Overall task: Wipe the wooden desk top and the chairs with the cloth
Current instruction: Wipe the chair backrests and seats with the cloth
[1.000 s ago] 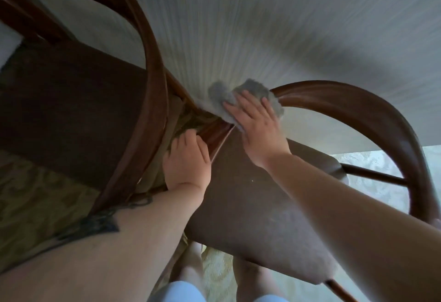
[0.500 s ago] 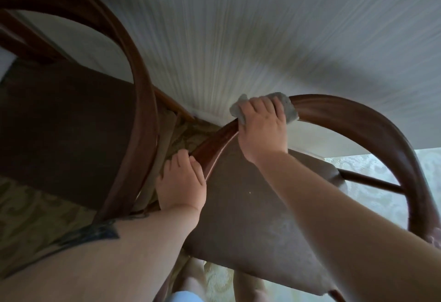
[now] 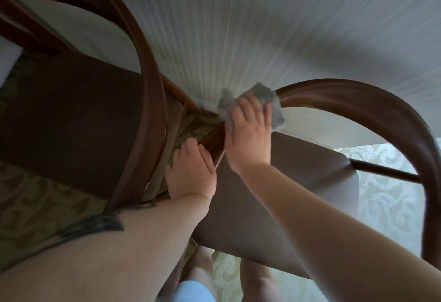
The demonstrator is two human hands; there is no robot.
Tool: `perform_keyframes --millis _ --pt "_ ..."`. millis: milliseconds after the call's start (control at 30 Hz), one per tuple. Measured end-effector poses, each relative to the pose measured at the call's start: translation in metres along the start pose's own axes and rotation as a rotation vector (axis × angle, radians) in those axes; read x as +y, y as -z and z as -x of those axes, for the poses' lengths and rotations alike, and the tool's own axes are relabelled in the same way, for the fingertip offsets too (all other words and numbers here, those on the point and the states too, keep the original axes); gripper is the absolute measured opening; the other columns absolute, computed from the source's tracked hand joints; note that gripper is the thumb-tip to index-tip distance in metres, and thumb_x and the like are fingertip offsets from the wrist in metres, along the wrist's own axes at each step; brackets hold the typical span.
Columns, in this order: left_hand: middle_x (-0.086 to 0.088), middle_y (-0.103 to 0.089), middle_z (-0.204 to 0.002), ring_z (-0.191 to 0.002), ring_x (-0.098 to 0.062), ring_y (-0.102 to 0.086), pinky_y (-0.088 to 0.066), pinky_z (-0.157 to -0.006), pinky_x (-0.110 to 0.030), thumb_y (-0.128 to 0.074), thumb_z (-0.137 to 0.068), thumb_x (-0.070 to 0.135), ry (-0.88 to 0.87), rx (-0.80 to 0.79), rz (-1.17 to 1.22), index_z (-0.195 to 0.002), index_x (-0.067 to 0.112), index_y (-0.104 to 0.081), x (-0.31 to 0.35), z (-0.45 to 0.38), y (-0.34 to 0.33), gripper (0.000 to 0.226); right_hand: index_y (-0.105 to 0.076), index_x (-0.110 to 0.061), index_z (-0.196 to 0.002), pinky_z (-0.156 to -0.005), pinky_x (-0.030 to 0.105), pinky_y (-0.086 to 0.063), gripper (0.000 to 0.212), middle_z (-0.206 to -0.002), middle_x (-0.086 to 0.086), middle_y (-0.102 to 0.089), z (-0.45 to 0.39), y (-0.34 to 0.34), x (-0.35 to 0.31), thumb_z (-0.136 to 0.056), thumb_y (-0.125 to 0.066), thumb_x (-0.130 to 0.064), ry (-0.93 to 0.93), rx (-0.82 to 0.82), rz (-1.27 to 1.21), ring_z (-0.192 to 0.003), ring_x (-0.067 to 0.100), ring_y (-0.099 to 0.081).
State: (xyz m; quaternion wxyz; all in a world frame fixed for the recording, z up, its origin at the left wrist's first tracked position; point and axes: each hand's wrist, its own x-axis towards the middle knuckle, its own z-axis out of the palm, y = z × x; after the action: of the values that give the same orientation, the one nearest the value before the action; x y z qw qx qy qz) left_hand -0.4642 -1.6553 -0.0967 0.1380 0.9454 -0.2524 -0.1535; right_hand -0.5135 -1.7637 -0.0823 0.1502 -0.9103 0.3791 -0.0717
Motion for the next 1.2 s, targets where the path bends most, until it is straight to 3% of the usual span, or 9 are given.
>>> perform_keyframes --millis 133,267,333,500,567,767,933,1133,1200 --pt "-0.005 -0.062 -0.094 -0.089 -0.027 -0.059 -0.043 -0.074 -0.04 -0.013 -0.096 0.035 0.013 -0.016 -0.011 -0.109 0.014 -0.054 0.001 0.0 -0.002 0.048 -0.052 -0.025 -0.134 -0.118 0.037 0.0 0.043 -0.138 0.0 -0.052 -0.027 0.019 0.033 -0.093 -0.04 -0.027 0.531 -0.356 0.112 -0.136 0.023 -0.036" --pt "-0.005 -0.061 -0.101 -0.093 -0.025 -0.059 -0.047 -0.079 -0.041 -0.025 -0.101 0.03 0.003 -0.015 0.016 -0.119 0.013 -0.053 0.002 0.001 0.0 0.038 -0.055 -0.018 -0.128 -0.119 0.049 -0.012 0.04 -0.134 0.005 -0.053 -0.035 0.038 0.088 -0.088 -0.049 -0.016 -0.139 0.121 0.155 -0.135 0.027 -0.037" --pt "-0.008 -0.062 -0.102 -0.093 -0.027 -0.059 -0.047 -0.078 -0.041 -0.023 -0.1 0.031 0.023 -0.029 0.023 -0.12 0.011 -0.053 0.004 0.001 0.002 0.041 -0.054 -0.017 -0.131 -0.12 0.048 -0.006 0.046 -0.144 0.006 -0.046 -0.02 0.021 0.053 -0.086 -0.048 -0.012 -0.277 0.193 0.083 -0.142 0.026 -0.027" --pt "-0.017 -0.066 -0.093 -0.083 -0.035 -0.064 -0.05 -0.064 -0.039 -0.058 -0.082 0.025 -0.079 -0.024 -0.107 -0.105 0.003 -0.056 0.0 0.001 -0.001 0.032 -0.053 -0.023 -0.135 -0.118 0.036 0.008 0.042 -0.139 -0.001 -0.052 0.007 -0.005 -0.03 -0.095 -0.045 -0.033 0.254 -0.208 -0.043 -0.139 0.021 -0.032" --pt "-0.013 -0.064 -0.098 -0.089 -0.033 -0.061 -0.047 -0.07 -0.04 -0.039 -0.094 0.03 -0.016 -0.044 -0.051 -0.11 0.008 -0.055 0.004 0.001 0.002 0.032 -0.051 -0.025 -0.136 -0.116 0.032 0.009 0.043 -0.14 -0.003 -0.051 0.001 0.002 0.005 -0.095 -0.041 -0.03 0.338 -0.208 -0.013 -0.139 0.018 -0.033" --pt "-0.008 -0.061 -0.095 -0.087 -0.029 -0.06 -0.05 -0.074 -0.043 -0.017 -0.096 0.036 -0.013 0.003 0.001 -0.111 0.012 -0.053 0.003 0.003 0.001 0.046 -0.061 -0.016 -0.124 -0.119 0.044 -0.002 0.039 -0.139 0.005 -0.052 -0.001 -0.004 0.008 -0.088 -0.048 -0.011 -0.196 0.167 -0.129 -0.141 0.023 -0.03" --pt "-0.01 -0.063 -0.1 -0.094 -0.031 -0.06 -0.045 -0.074 -0.041 -0.034 -0.098 0.03 0.004 0.006 -0.037 -0.109 0.01 -0.054 0.0 0.003 -0.004 0.03 -0.055 -0.024 -0.132 -0.118 0.033 0.007 0.041 -0.14 -0.003 -0.051 0.003 0.004 0.02 -0.092 -0.045 -0.026 0.44 -0.241 -0.111 -0.139 0.017 -0.033" --pt "-0.004 -0.06 -0.102 -0.093 -0.023 -0.058 -0.049 -0.081 -0.044 -0.018 -0.099 0.036 0.003 -0.019 0.008 -0.118 0.015 -0.051 0.003 0.002 0.0 0.044 -0.054 -0.02 -0.135 -0.12 0.046 -0.002 0.046 -0.147 0.003 -0.043 -0.011 0.008 0.051 -0.09 -0.048 -0.012 -0.126 0.192 -0.086 -0.144 0.023 -0.022" --pt "-0.006 -0.06 -0.101 -0.092 -0.025 -0.058 -0.05 -0.079 -0.045 -0.019 -0.098 0.034 0.013 -0.029 0.001 -0.116 0.014 -0.051 0.004 0.002 0.0 0.042 -0.055 -0.023 -0.132 -0.119 0.047 0.0 0.043 -0.149 0.001 -0.041 0.0 -0.005 0.02 -0.09 -0.047 -0.016 0.031 0.062 -0.127 -0.145 0.022 -0.02"
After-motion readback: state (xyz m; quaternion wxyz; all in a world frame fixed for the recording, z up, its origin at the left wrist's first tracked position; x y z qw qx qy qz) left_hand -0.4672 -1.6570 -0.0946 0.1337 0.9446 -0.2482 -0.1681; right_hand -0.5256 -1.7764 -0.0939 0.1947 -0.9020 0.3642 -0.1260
